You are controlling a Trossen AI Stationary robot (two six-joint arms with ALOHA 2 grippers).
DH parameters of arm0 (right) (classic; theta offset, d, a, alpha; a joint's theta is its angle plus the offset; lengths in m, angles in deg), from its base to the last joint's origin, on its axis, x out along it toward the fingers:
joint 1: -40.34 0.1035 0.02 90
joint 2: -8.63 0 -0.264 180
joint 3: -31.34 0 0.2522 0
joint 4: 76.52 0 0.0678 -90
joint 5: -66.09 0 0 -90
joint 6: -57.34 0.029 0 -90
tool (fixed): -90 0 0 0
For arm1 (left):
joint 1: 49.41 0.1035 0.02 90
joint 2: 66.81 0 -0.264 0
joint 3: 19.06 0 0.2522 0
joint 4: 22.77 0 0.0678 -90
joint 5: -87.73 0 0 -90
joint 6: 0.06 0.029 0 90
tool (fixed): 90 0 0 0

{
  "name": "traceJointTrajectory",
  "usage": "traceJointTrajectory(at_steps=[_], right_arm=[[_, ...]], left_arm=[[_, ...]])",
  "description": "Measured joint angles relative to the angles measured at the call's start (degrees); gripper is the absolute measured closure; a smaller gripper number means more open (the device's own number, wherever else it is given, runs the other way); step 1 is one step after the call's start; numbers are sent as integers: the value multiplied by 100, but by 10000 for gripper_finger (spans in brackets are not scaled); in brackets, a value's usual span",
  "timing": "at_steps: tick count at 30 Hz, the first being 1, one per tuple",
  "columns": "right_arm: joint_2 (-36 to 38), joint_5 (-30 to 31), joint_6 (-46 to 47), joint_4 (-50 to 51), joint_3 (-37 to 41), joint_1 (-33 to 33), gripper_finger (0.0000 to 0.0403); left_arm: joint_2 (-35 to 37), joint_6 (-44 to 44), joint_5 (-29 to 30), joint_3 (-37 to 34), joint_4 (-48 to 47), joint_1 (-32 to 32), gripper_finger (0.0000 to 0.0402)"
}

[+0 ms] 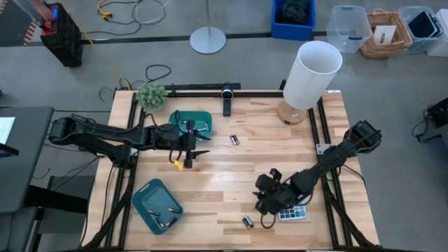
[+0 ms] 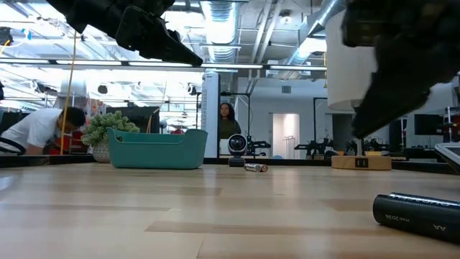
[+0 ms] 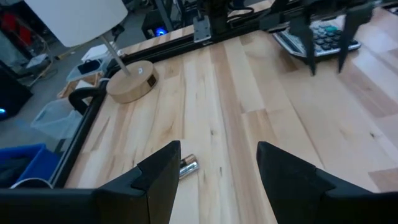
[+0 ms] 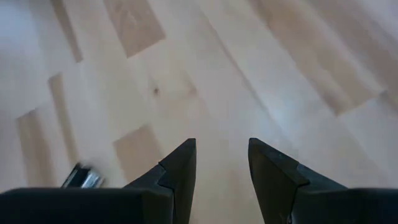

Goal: Sort batteries
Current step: Put the top black battery into the blue bin

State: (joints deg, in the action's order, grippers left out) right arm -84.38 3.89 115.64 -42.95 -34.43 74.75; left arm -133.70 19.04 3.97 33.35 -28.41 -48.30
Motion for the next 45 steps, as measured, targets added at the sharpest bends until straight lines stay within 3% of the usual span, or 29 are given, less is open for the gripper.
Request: traceJointTrajectory(at_steps=[15,30,35,45], right_arm=[[-387,-111,621,-90,-12,359,241],[-1354,-389,607,-10,-858,610,241],[-1414,-258,410,384,-944,368,241],[-1318,17,-1040,381,-946,-554,241]], left_arm=[[0,-50,65,-2,165,4,196],[0,-149,69,-4,-234,4,196],[0,-138,69,-4,-259,4,196],[238,-136,67,-23,-259,4,196]])
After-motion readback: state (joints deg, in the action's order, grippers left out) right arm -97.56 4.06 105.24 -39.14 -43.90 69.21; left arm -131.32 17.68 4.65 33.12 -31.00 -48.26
